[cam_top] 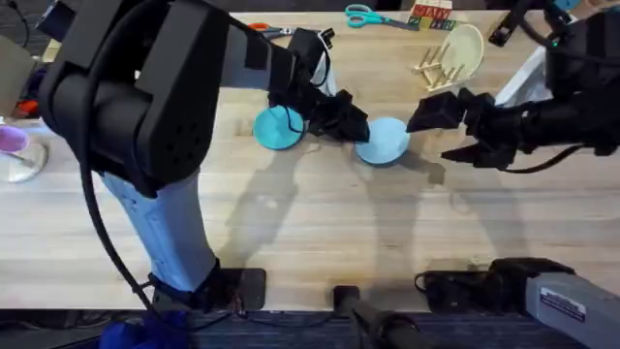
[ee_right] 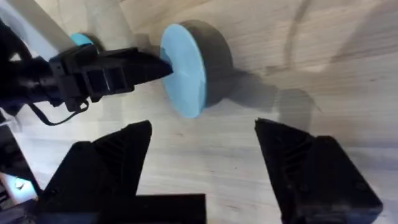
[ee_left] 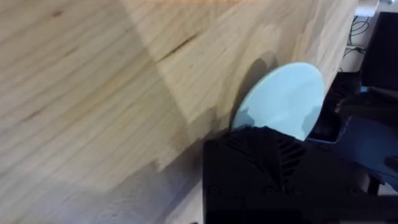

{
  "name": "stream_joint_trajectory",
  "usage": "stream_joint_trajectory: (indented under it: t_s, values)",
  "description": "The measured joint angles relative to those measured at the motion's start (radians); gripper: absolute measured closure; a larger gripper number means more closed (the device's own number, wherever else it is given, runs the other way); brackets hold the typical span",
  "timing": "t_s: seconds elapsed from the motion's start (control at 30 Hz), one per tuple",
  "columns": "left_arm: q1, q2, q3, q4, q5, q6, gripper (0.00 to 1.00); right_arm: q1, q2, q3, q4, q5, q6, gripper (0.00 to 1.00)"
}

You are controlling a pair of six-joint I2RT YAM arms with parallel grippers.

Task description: Pick up the plates from the table one by one and place each into a slot on the dish rack.

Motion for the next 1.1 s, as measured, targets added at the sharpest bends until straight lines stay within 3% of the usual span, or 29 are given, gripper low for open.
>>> stream_joint_trajectory:
  t_s: [0.33,0.57,0.77,1.1]
  values:
    - [0.000,0.000,0.000,0.000,0.000,0.000,0.959,0.000,0.003,-0.111,0.183,-0.012,0.056,0.007]
    - [0.000,0.000,0.000,0.000,0.000,0.000,0.959,0.000,0.123,-0.112,0.312,-0.098,0.054,0.007]
    - [0.000,0.000,0.000,0.000,0.000,0.000,0.959,-0.006,0.260,-0.112,0.343,-0.141,0.025,0.031]
    - [0.000,0.000,0.000,0.000,0.000,0.000,0.959,-0.009,0.279,-0.113,0.381,-0.184,-0.075,0.040]
